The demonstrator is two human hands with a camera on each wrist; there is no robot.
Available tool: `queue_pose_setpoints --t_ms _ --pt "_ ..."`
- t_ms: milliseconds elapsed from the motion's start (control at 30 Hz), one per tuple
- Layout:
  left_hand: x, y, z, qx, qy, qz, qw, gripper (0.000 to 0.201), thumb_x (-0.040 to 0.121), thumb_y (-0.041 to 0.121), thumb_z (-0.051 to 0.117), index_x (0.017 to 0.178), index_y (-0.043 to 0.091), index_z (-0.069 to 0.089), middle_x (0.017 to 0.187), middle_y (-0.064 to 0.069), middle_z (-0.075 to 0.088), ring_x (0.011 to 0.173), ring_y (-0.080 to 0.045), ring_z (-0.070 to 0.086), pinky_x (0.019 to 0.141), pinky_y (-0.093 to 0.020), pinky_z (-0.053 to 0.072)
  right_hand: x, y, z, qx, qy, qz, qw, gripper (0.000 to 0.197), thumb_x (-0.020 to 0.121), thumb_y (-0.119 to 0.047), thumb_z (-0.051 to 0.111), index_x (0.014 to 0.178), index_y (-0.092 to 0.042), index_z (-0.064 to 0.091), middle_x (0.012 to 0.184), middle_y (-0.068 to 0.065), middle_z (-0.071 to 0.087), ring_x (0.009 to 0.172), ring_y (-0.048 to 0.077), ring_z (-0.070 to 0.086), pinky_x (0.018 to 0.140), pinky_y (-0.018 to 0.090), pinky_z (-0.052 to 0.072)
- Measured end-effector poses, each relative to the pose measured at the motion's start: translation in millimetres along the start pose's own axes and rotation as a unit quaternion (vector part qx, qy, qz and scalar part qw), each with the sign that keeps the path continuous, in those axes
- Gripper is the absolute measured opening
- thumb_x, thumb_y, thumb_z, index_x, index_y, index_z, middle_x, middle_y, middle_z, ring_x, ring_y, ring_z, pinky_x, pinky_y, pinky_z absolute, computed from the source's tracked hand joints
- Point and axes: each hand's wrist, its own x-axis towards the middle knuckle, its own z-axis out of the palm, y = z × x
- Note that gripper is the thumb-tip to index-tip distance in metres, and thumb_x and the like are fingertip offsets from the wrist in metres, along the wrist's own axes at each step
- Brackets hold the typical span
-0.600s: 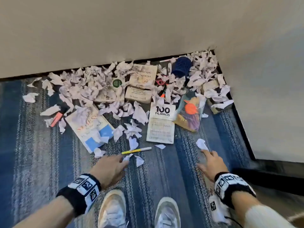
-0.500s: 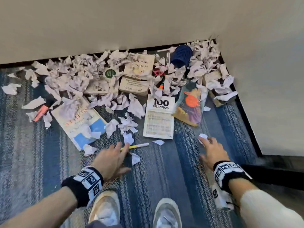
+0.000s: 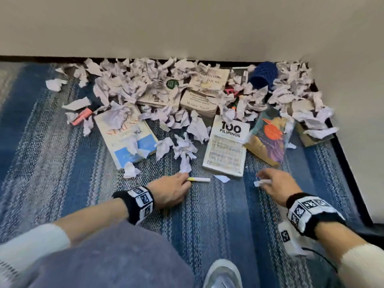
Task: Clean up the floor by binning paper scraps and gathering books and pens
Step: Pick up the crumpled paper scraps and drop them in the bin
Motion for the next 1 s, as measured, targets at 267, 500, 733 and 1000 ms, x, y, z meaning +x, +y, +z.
queue_pose_setpoints --t_ms 267,500,733,1000 --pt "1.1 -21.6 -28.7 0.018 0.185 -0.036 0.982 0.028 0.095 0.031 0.046 0.084 0.008 0.057 0.091 -0.007 0.057 0.062 -0.016 0.052 0.047 -0.026 0.044 -2.6 -97.3 6.2 -0.210 -0.127 -0.261 0.934 0.018 0.089 -0.020 0.039 0.102 -0.012 0.050 0.102 0.007 0.051 0.085 0.031 0.057 0.071 0.038 0.046" --pt "31.7 -37.8 -41.9 -0.028 0.096 -0.253 0.962 0.022 0.101 0.023 0.040 0.117 0.008 0.042 0.112 -0.012 0.044 0.080 -0.033 0.061 0.054 -0.040 0.039 20.3 -104.6 40.3 -0.294 -0.080 -0.173 0.937 0.026 0.099 -0.017 0.035 0.124 -0.011 0.039 0.117 0.009 0.052 0.092 0.031 0.064 0.064 0.039 0.044" --pt "43.0 -32.8 -16.5 0.083 0.116 -0.310 0.940 0.075 0.089 0.074 0.024 0.120 0.008 0.046 0.109 -0.010 0.044 0.097 -0.027 0.043 0.088 -0.048 0.038 24.3 -94.8 47.1 -0.246 -0.064 -0.221 0.942 0.015 0.097 -0.012 0.040 0.111 -0.010 0.044 0.112 0.009 0.046 0.083 0.030 0.060 0.062 0.038 0.043" --pt "51.7 -50.4 -2.6 0.045 0.021 -0.250 0.967 0.067 0.098 0.056 0.028 0.151 0.018 0.012 0.153 -0.020 0.020 0.133 -0.037 0.030 0.099 -0.054 0.037 76.9 -135.4 -0.1 -0.091 0.062 -0.165 0.980 0.014 0.092 -0.010 0.044 0.105 -0.007 0.042 0.102 0.012 0.053 0.074 0.020 0.040 0.065 0.031 0.033"
